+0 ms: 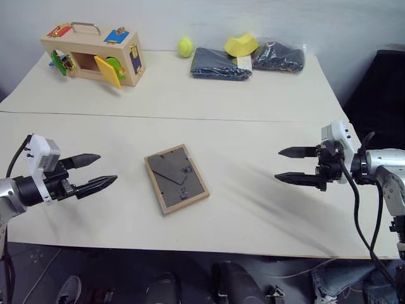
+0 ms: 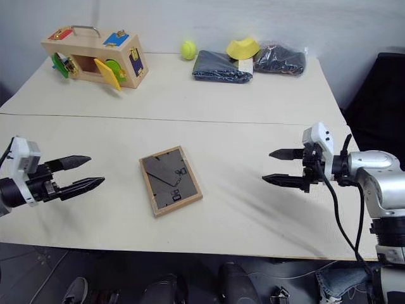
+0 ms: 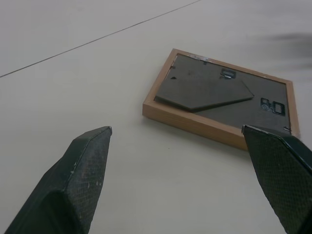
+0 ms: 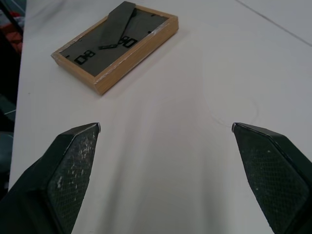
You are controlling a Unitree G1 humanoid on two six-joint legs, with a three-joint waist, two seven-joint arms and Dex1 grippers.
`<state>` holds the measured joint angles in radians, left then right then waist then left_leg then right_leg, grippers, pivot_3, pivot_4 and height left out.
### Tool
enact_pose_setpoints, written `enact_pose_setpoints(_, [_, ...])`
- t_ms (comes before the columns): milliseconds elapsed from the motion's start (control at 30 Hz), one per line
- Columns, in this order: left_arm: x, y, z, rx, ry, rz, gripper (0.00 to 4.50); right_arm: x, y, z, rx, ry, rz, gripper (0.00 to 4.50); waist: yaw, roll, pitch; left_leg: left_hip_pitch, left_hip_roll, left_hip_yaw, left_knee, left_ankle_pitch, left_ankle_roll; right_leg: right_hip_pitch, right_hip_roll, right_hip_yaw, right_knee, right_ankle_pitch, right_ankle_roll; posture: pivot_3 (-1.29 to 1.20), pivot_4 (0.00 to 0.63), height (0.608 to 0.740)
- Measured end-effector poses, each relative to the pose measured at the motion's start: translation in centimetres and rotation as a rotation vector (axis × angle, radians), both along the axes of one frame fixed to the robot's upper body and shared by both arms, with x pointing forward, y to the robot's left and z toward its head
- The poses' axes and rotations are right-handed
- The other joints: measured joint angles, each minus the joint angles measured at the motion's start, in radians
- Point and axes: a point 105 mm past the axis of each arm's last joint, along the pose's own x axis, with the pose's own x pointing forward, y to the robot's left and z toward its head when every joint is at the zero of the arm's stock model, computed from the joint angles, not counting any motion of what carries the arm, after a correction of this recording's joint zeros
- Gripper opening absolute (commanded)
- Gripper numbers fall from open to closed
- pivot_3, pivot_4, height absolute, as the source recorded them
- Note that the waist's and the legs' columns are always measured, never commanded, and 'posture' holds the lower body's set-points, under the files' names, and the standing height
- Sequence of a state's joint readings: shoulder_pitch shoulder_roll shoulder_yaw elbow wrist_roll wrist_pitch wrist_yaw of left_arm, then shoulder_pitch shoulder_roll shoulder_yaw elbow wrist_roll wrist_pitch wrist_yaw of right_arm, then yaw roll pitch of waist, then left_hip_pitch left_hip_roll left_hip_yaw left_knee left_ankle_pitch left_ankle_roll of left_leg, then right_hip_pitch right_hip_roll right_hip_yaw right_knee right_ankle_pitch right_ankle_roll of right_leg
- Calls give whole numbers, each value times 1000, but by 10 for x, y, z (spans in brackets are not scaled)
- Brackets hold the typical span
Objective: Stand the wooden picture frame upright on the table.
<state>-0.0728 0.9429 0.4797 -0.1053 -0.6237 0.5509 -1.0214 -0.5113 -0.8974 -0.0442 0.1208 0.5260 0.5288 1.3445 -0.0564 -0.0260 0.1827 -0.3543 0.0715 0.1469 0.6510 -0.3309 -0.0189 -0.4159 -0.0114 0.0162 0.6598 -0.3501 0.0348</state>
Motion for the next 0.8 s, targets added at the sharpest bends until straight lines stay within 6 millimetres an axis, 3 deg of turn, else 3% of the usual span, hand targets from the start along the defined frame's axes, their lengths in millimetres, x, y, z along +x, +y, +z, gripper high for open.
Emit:
enact_pose_setpoints(333, [-3,-10,-12,88,15,-8,4500,6,3,-6,-32,-39,-12,4473,-8,0,0,-1,0,0,1,0,0,-2,1,0,1,0,0,0,150,740])
enact_pose_setpoints(400, [-2,-12,-22,181,8,-35,4500,11,13,-12,-61,-73,-7,4094,-11,0,0,-1,0,0,1,1,-1,-2,1,0,3,0,0,0,150,740])
enact_pose_setpoints(567, [8,-23,-46,349,6,-138,3050,22,51,-23,-88,-128,26,2584,-19,1,1,-1,0,1,2,2,-1,-2,1,1,4,0,0,0,150,740])
enact_pose_setpoints(733, [33,-37,-54,440,-45,-195,1513,36,95,-26,-120,-252,62,858,-22,1,1,-2,0,1,4,2,-1,-3,1,1,5,0,0,0,150,740])
enact_pose_setpoints(800, [39,-44,-58,443,-55,-219,902,36,104,-35,-162,-282,92,194,-23,1,1,-3,0,1,4,1,0,-4,1,1,5,0,0,0,150,740])
